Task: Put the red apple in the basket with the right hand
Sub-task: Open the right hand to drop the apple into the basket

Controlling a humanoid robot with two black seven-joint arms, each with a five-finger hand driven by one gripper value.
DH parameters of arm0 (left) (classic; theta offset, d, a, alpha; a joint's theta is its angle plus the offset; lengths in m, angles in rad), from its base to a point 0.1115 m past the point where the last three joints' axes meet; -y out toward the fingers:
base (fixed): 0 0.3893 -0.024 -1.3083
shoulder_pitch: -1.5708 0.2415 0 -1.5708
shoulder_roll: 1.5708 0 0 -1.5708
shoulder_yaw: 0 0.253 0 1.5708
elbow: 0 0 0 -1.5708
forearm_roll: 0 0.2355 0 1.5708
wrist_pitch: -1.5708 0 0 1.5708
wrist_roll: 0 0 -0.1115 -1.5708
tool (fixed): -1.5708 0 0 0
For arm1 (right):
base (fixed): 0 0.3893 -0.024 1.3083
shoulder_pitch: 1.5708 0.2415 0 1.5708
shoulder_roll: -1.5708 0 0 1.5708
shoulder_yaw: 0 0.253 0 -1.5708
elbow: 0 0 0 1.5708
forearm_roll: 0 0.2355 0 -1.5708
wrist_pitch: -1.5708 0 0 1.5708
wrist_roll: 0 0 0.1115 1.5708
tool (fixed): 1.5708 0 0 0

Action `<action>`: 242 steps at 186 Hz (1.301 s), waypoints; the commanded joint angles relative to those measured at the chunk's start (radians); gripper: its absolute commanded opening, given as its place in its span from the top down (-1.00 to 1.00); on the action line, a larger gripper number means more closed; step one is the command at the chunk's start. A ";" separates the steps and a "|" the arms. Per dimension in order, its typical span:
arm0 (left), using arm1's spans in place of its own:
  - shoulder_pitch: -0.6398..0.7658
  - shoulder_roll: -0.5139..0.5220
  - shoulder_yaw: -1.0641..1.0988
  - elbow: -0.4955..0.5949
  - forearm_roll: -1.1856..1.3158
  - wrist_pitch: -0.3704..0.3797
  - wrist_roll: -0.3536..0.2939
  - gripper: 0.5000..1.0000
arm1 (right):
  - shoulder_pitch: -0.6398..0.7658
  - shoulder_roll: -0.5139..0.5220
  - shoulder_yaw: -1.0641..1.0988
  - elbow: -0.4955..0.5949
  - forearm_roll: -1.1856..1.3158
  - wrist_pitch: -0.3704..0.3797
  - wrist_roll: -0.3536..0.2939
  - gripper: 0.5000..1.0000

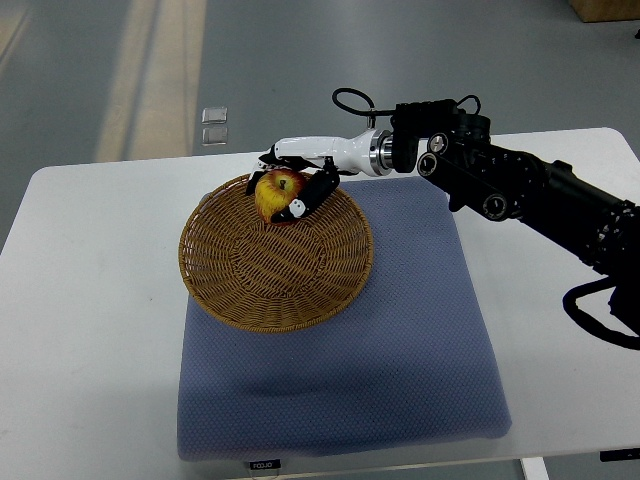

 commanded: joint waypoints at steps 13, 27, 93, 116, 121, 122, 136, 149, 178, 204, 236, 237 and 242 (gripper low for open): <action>0.000 0.000 0.000 -0.001 0.000 0.000 0.000 -1.00 | -0.008 0.007 -0.033 0.017 0.002 0.000 0.009 0.27; 0.000 0.000 0.000 0.001 0.000 0.000 0.000 -1.00 | -0.011 0.007 -0.050 0.027 0.002 0.000 0.012 0.25; -0.002 0.000 0.000 0.001 0.000 0.000 0.000 -1.00 | -0.053 0.007 -0.102 0.023 -0.006 -0.017 0.009 -0.20; 0.000 0.000 0.000 0.001 0.000 0.000 0.000 -1.00 | -0.054 0.007 -0.104 0.025 -0.004 -0.015 0.009 -0.52; 0.000 0.000 0.000 0.001 0.000 0.000 0.000 -1.00 | -0.054 0.007 -0.104 0.025 -0.003 -0.015 0.009 -0.56; 0.000 0.000 0.000 0.001 0.000 0.000 0.000 -1.00 | -0.054 0.007 -0.104 0.025 -0.003 -0.015 0.009 -0.56; 0.000 0.000 0.000 -0.001 0.000 0.000 0.000 -1.00 | -0.051 0.007 -0.107 0.025 -0.001 -0.015 0.009 -0.62; 0.000 0.000 0.000 0.001 0.000 0.000 0.000 -1.00 | -0.048 0.007 -0.105 0.025 0.008 -0.015 0.009 -0.62; 0.000 0.000 0.000 0.001 0.000 0.000 0.000 -1.00 | -0.040 0.007 -0.082 0.022 0.028 -0.020 0.009 -0.61; 0.000 0.000 0.000 0.001 0.000 0.000 0.000 -1.00 | -0.043 0.007 0.005 0.013 0.126 -0.017 -0.006 -0.61; 0.000 0.000 0.000 -0.001 0.000 0.000 0.000 -1.00 | -0.076 -0.036 0.105 -0.033 0.319 -0.020 -0.040 -0.61; 0.000 0.000 0.000 0.001 0.000 0.000 0.000 -1.00 | -0.079 -0.040 0.111 -0.039 0.336 -0.020 -0.043 -0.61; 0.000 0.000 0.000 0.001 0.000 0.000 0.000 -1.00 | -0.085 -0.048 0.120 -0.053 0.367 -0.021 -0.049 -0.61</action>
